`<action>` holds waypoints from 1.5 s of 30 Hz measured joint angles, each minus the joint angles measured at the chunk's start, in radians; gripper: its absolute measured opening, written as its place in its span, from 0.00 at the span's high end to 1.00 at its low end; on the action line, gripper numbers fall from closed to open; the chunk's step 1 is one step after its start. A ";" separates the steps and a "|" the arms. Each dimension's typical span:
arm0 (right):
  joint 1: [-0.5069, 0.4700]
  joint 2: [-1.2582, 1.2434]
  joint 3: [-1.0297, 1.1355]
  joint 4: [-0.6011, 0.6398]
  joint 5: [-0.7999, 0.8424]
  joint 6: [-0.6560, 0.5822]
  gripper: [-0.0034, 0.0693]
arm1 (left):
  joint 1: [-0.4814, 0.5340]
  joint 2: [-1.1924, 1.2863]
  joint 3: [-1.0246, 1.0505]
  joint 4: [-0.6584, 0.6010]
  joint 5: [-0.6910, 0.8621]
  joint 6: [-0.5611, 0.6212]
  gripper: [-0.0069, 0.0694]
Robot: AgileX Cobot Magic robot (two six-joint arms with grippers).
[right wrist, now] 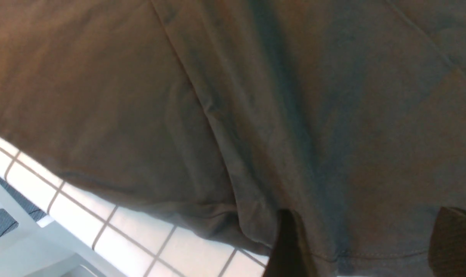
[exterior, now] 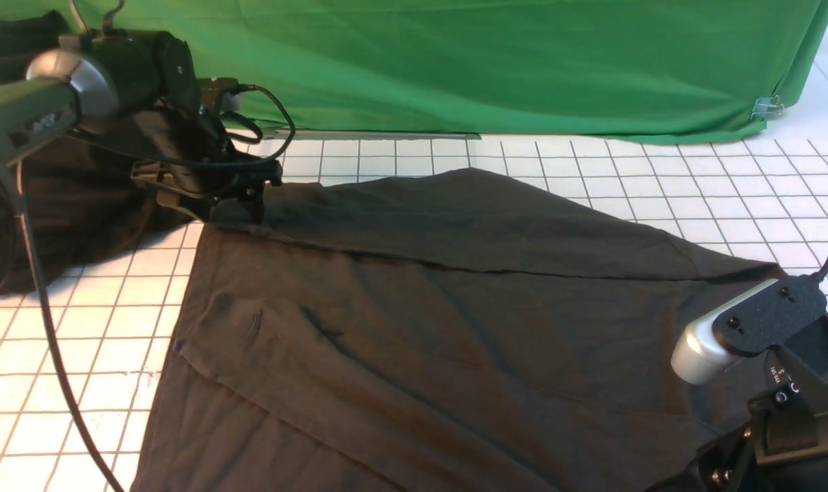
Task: Fold a long-sleeved shirt over a white checkered tablecloth.
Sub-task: 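Grab the top left corner of the dark shirt with the left gripper, then fold the left side of the dark shirt inward over its body with the left gripper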
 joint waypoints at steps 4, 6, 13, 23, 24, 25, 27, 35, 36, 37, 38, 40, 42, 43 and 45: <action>0.000 0.000 0.000 -0.001 -0.002 0.000 0.33 | 0.000 0.020 -0.001 0.006 -0.011 0.000 0.34; 0.000 0.000 0.000 -0.002 -0.003 0.000 0.33 | 0.000 0.025 -0.001 0.007 -0.013 -0.001 0.39; 0.000 0.000 0.000 -0.003 -0.006 0.013 0.33 | 0.000 -0.013 -0.001 0.006 0.045 0.007 0.84; 0.000 0.000 -0.030 -0.098 -0.001 0.089 0.33 | -0.001 -0.160 -0.001 -0.011 0.241 0.035 0.87; 0.000 0.000 -0.037 -0.118 0.000 0.106 0.33 | -0.001 -0.168 -0.001 -0.011 0.265 0.036 0.87; 0.000 0.000 -0.049 -0.147 0.000 0.125 0.33 | -0.001 -0.180 -0.001 -0.018 0.296 0.038 0.87; 0.000 0.001 -0.084 -0.217 0.002 0.161 0.33 | -0.001 -0.217 0.009 -0.026 0.343 0.054 0.87; 0.000 0.050 -0.192 -0.334 -0.001 0.207 0.33 | -0.001 -0.452 0.287 -0.116 0.355 0.048 0.87; 0.000 0.065 -0.198 -0.335 -0.006 0.208 0.33 | -0.003 -0.484 0.342 -0.124 0.357 0.046 0.87; 0.000 0.080 -0.205 -0.336 -0.012 0.208 0.33 | -0.005 -0.509 0.397 -0.125 0.357 0.044 0.87; 0.000 0.096 -0.209 -0.336 -0.015 0.208 0.33 | -0.009 -0.542 0.454 -0.121 0.355 0.031 0.87; 0.000 0.127 -0.214 -0.337 -0.017 0.208 0.33 | -0.016 -0.592 0.563 -0.110 0.330 -0.001 0.87; 0.000 0.151 -0.214 -0.337 -0.017 0.208 0.33 | -0.017 -0.626 0.654 -0.104 0.293 -0.019 0.87; 0.000 0.161 -0.214 -0.338 -0.017 0.208 0.33 | -0.018 -0.642 0.709 -0.100 0.268 -0.030 0.87; 0.000 0.175 -0.215 -0.338 -0.019 0.208 0.33 | -0.018 -0.662 0.777 -0.101 0.216 -0.041 0.87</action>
